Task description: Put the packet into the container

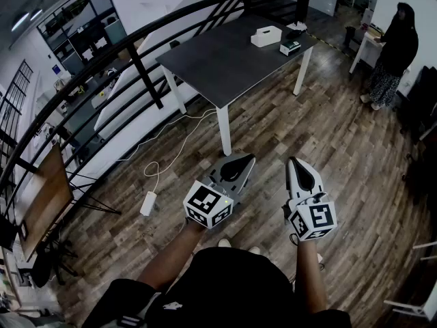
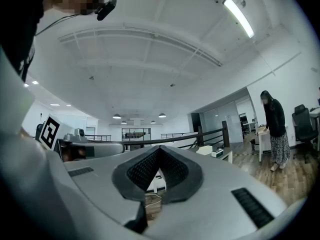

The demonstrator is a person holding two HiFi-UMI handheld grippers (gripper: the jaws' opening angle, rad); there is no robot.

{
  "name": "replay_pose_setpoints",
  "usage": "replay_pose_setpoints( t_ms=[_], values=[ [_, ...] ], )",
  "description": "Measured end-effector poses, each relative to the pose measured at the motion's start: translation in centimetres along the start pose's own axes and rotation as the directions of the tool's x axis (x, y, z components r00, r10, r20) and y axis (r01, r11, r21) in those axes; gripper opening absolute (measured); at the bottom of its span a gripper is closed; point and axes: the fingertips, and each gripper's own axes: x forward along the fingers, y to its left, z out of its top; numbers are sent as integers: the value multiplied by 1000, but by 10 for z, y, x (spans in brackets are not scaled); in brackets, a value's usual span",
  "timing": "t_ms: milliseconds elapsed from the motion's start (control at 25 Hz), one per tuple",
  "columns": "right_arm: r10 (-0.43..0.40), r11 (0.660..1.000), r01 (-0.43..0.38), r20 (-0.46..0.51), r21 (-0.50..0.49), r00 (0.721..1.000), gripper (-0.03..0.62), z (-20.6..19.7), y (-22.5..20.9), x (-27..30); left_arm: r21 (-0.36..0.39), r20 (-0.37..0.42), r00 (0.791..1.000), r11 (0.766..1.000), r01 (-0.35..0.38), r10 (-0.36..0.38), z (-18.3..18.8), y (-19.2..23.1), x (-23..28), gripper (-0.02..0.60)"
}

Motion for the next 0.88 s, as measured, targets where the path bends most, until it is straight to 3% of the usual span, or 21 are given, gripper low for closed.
replay_pose_setpoints(
  t_ms=[360, 880],
  values=[
    [-7, 999, 6, 24, 36, 1000, 3, -3, -6, 0, -2, -6, 1000, 1000, -6, 6, -4, 1, 4, 5],
    [18, 1000, -18, 11, 14, 1000, 3, -3, -15, -20, 3, -21, 999, 1000, -30, 30, -6, -24, 8, 5]
  ],
)
